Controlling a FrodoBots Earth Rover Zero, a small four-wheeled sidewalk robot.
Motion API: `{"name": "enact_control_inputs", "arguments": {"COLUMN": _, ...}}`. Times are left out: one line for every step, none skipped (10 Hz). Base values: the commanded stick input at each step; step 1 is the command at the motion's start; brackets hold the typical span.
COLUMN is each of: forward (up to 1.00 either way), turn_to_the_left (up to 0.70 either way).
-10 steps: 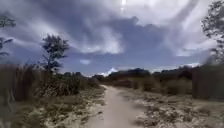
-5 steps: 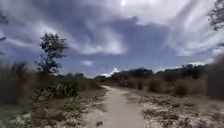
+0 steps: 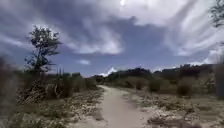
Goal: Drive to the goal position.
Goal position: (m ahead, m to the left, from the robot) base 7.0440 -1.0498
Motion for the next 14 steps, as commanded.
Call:
{"name": "enact_control_inputs", "arguments": {"forward": 0.85, "turn_to_the_left": 0.00}}
{"name": "enact_control_inputs", "arguments": {"forward": 0.85, "turn_to_the_left": 0.00}}
{"name": "enact_control_inputs", "arguments": {"forward": 0.85, "turn_to_the_left": 0.00}}
{"name": "enact_control_inputs", "arguments": {"forward": 0.85, "turn_to_the_left": 0.00}}
{"name": "enact_control_inputs", "arguments": {"forward": 0.85, "turn_to_the_left": 0.00}}
{"name": "enact_control_inputs", "arguments": {"forward": 0.85, "turn_to_the_left": 0.00}}
{"name": "enact_control_inputs", "arguments": {"forward": 0.85, "turn_to_the_left": 0.00}}
{"name": "enact_control_inputs", "arguments": {"forward": 0.85, "turn_to_the_left": 0.00}}
{"name": "enact_control_inputs", "arguments": {"forward": 0.85, "turn_to_the_left": 0.00}}
{"name": "enact_control_inputs", "arguments": {"forward": 0.85, "turn_to_the_left": 0.00}}
{"name": "enact_control_inputs", "arguments": {"forward": 0.85, "turn_to_the_left": 0.00}}
{"name": "enact_control_inputs", "arguments": {"forward": 0.85, "turn_to_the_left": 0.00}}
{"name": "enact_control_inputs", "arguments": {"forward": 0.85, "turn_to_the_left": 0.00}}
{"name": "enact_control_inputs", "arguments": {"forward": 0.85, "turn_to_the_left": 0.00}}
